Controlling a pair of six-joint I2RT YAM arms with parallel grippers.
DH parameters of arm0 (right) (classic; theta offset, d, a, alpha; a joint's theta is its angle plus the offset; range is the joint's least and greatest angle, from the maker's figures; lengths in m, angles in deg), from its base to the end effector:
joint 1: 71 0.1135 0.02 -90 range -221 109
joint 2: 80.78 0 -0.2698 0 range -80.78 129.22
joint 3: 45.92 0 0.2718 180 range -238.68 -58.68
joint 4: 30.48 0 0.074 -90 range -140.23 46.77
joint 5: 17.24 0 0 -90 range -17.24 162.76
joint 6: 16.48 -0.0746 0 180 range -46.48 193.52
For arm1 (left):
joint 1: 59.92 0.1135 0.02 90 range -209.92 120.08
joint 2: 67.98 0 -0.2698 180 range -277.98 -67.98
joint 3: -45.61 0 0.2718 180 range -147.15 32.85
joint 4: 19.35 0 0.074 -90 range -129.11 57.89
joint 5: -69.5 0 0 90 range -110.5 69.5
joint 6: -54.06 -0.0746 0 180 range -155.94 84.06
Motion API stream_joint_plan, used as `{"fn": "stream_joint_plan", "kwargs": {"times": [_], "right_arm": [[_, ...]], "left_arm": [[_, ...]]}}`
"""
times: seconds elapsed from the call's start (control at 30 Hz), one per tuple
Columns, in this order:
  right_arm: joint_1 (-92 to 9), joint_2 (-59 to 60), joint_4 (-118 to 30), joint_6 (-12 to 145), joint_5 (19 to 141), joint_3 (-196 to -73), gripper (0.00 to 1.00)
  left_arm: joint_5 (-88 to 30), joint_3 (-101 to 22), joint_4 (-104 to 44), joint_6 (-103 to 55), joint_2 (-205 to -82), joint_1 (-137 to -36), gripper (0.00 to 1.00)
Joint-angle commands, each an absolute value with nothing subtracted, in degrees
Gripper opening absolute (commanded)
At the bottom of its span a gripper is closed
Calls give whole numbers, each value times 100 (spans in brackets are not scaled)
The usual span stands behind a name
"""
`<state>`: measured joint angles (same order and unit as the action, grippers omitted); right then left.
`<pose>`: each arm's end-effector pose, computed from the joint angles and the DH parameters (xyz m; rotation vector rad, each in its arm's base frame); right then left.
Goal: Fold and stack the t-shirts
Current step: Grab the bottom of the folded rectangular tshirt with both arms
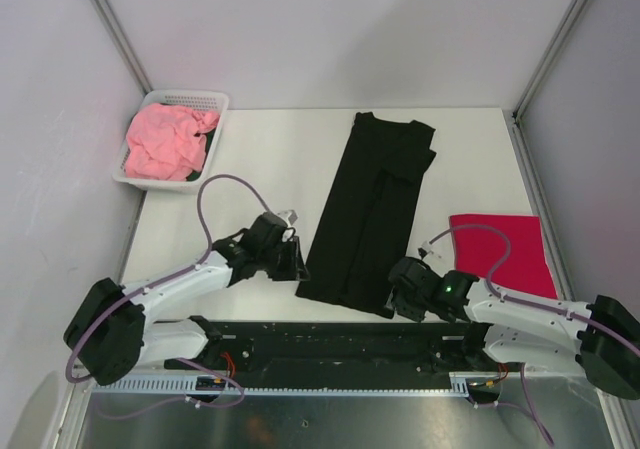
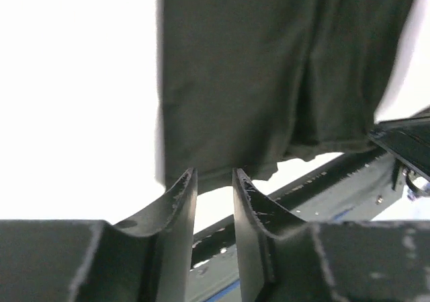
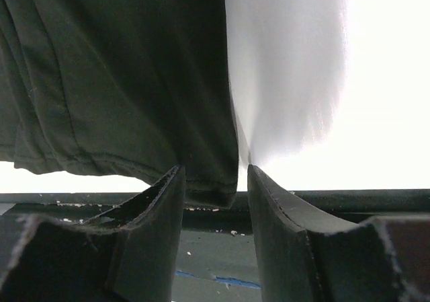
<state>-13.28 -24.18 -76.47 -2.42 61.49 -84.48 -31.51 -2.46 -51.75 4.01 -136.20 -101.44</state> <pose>0.1161 0.1565 0.1223 0.4965 2.7018 0.4756 0.1887 -0.1861 0.1535 0.1233 2.6583 -0.7826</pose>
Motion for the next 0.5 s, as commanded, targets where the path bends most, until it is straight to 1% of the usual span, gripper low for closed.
{"fn": "stream_joint_plan", "kwargs": {"times": [0.0, 0.1, 0.37, 0.47], "right_arm": [[-1345, -2234, -7420, -163, 6111, -8510, 47], [-1347, -2165, -7403, -132, 6150, -8512, 47], [-1341, -2026, -7274, -60, 6248, -8513, 46], [-1321, -1952, -7216, -57, 6274, -8509, 45]], "left_arm": [[-2933, -55, -5339, 204, -13513, -9753, 36], [-2912, -55, -5343, 109, -13682, -9638, 40], [-3085, -134, -5294, -148, -14191, -9606, 47], [-3198, -154, -5252, -213, -14285, -9620, 49]]}}
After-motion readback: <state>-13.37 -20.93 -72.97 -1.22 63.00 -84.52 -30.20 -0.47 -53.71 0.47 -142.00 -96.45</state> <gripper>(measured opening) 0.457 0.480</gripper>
